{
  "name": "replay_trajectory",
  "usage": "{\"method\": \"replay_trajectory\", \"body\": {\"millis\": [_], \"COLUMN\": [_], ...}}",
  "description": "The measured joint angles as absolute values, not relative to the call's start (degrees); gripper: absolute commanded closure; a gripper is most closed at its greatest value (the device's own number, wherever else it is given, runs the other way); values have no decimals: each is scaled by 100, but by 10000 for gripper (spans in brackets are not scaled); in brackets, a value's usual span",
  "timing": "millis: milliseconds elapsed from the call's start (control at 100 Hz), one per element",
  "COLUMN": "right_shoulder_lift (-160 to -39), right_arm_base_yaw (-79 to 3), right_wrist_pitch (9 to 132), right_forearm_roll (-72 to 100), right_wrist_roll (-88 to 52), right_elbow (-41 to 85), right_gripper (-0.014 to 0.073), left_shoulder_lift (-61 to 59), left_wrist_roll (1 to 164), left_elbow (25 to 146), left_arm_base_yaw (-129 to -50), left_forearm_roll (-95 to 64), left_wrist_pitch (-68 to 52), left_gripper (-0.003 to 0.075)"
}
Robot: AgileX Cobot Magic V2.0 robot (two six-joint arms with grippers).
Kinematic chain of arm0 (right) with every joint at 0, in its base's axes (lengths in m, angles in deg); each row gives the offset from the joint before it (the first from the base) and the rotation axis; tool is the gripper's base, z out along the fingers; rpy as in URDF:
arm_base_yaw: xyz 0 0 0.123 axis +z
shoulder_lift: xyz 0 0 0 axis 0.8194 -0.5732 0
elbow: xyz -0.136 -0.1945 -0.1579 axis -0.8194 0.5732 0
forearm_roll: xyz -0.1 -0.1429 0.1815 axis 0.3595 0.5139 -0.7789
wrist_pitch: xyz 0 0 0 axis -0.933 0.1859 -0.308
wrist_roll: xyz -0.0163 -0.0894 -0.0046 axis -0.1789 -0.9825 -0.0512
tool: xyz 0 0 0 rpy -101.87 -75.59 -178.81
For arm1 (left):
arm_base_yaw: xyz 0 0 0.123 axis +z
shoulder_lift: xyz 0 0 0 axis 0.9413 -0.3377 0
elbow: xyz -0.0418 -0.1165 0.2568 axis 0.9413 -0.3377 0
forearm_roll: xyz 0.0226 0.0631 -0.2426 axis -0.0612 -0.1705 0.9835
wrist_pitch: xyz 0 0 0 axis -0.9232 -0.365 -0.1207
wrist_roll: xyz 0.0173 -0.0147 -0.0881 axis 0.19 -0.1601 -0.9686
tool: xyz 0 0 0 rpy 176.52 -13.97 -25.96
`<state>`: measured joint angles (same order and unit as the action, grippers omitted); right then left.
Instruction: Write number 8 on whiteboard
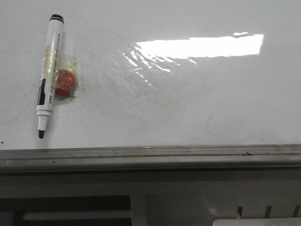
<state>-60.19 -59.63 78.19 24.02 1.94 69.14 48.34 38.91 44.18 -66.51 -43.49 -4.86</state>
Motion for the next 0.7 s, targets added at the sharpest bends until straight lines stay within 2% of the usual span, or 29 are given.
{"method": "replay_trajectory", "body": {"millis": [120, 170, 220, 700], "right_shoulder_lift": [-6080, -6080, -6080, -6080], "right_arm_base_yaw": [-5877, -5877, -5877, -5877], "right_wrist_pitch": [7783, 7783, 7783, 7439], "right_forearm_roll": [2389, 2389, 2385, 2385], "right_wrist_roll": [194, 194, 194, 194], "right_elbow": [6914, 6914, 6914, 6914], "right_gripper": [657, 657, 657, 657], "left_shoulder_lift": [4664, 4595, 4547, 3734], "left_wrist_roll": [4091, 4113, 4123, 4123], "left_elbow": [4446, 4446, 4446, 4275], "left_arm_base_yaw": [-6651, -6651, -6651, -6831], "left_forearm_roll": [-4421, -4421, -4421, -4322], "left_wrist_pitch": [-504, -572, -734, -2581], "left_gripper": [397, 316, 276, 282]}}
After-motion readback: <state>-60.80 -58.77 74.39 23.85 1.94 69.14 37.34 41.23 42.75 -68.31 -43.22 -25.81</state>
